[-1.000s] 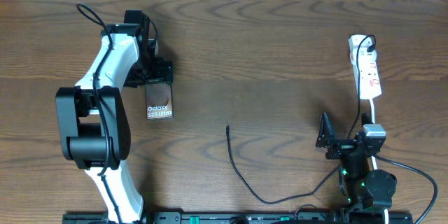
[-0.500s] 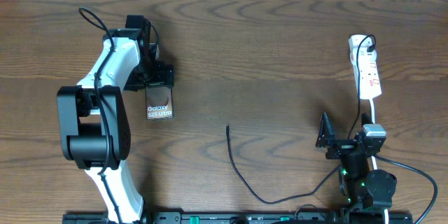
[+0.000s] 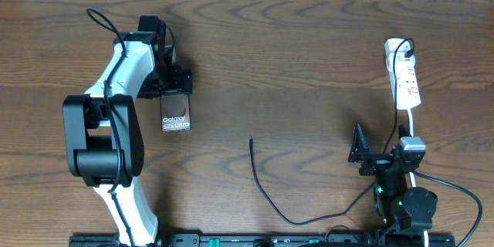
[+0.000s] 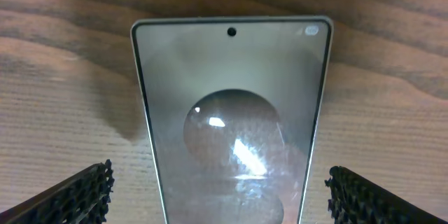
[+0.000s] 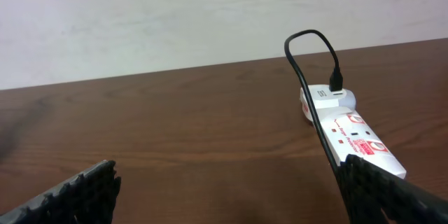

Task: Plug charger to phone and switch on socket
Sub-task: 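Lower the left gripper and close it on the phone's bottom edge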

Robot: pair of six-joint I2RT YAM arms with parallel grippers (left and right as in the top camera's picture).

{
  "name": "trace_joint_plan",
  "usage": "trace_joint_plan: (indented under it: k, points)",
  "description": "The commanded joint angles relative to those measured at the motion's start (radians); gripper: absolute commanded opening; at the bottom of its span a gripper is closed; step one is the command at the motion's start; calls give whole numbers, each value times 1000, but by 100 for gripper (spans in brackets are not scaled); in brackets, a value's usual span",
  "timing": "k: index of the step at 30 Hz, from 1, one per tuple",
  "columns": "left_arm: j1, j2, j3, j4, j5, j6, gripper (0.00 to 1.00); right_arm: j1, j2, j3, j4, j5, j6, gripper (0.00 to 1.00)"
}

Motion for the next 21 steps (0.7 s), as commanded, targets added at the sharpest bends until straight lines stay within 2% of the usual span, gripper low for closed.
trace_joint_plan:
  k: [1, 21]
  points:
    - [-8, 10, -34, 14, 5, -24, 96, 5, -3, -1, -4, 7, -14, 99]
    - [-28, 10, -83, 65, 4, -23, 97, 5, -3, -1, -4, 7, -14, 99]
